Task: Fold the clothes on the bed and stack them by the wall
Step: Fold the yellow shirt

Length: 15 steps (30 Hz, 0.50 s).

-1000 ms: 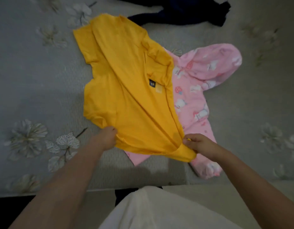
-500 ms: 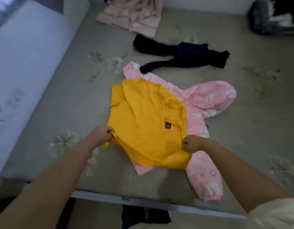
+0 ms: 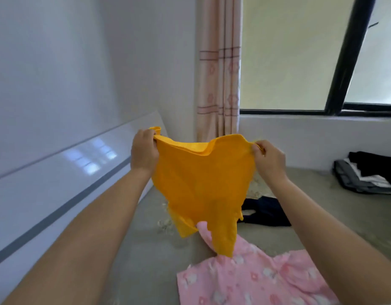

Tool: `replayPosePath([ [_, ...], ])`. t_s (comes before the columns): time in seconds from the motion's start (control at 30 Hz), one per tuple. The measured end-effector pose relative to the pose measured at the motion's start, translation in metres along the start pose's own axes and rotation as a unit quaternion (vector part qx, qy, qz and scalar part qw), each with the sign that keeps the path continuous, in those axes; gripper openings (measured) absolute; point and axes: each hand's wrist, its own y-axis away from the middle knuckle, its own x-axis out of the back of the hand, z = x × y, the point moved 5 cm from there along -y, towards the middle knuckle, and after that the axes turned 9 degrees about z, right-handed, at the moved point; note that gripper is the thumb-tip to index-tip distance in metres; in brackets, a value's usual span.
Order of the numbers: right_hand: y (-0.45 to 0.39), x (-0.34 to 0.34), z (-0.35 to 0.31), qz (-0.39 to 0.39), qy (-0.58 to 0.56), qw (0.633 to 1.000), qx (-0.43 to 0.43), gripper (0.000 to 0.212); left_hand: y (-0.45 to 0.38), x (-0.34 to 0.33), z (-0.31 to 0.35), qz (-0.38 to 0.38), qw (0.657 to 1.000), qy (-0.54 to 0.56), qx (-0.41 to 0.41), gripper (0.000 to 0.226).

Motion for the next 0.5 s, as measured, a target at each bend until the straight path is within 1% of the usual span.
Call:
replayPosePath([
  [0.07, 0.018, 0.001, -0.006, -0.033, 0.017, 0.999, 0.001, 0.024, 0.012, 0.018, -0.018, -0.017, 0.999, -0.029, -0.041, 0.024],
  [0.17, 0.067, -0.009, -0.005, -0.147, 0.075, 0.986, -0.011, 0.021, 0.044, 0.041, -0.064, -0.08, 0.993, -0.069, -0.048, 0.024],
  [0.23, 0.108, -0.016, 0.001, -0.221, 0.139, 0.965, -0.022, 0.017, 0.074, 0.052, -0.099, -0.154, 0.983, -0.083, -0.051, 0.026],
  [0.3, 0.158, -0.026, 0.011, -0.306, 0.221, 0.925, -0.046, 0.019, 0.116, 0.064, -0.131, -0.243, 0.963, -0.096, -0.063, 0.029],
  [0.37, 0.212, -0.038, 0.023, -0.383, 0.302, 0.87, -0.073, 0.024, 0.166, 0.077, -0.16, -0.333, 0.933, -0.104, -0.087, 0.035],
  [0.4, 0.24, -0.042, 0.03, -0.413, 0.336, 0.841, -0.091, 0.026, 0.193, 0.082, -0.173, -0.387, 0.91, -0.111, -0.101, 0.04],
  [0.43, 0.27, -0.044, 0.036, -0.439, 0.364, 0.814, -0.108, 0.027, 0.222, 0.088, -0.184, -0.443, 0.882, -0.117, -0.106, 0.043],
  [0.47, 0.298, -0.045, 0.041, -0.461, 0.385, 0.791, -0.119, 0.028, 0.249, 0.093, -0.196, -0.497, 0.851, -0.13, -0.111, 0.04],
  [0.5, 0.326, -0.046, 0.047, -0.479, 0.404, 0.769, -0.125, 0.029, 0.275, 0.095, -0.209, -0.546, 0.815, -0.151, -0.121, 0.032],
])
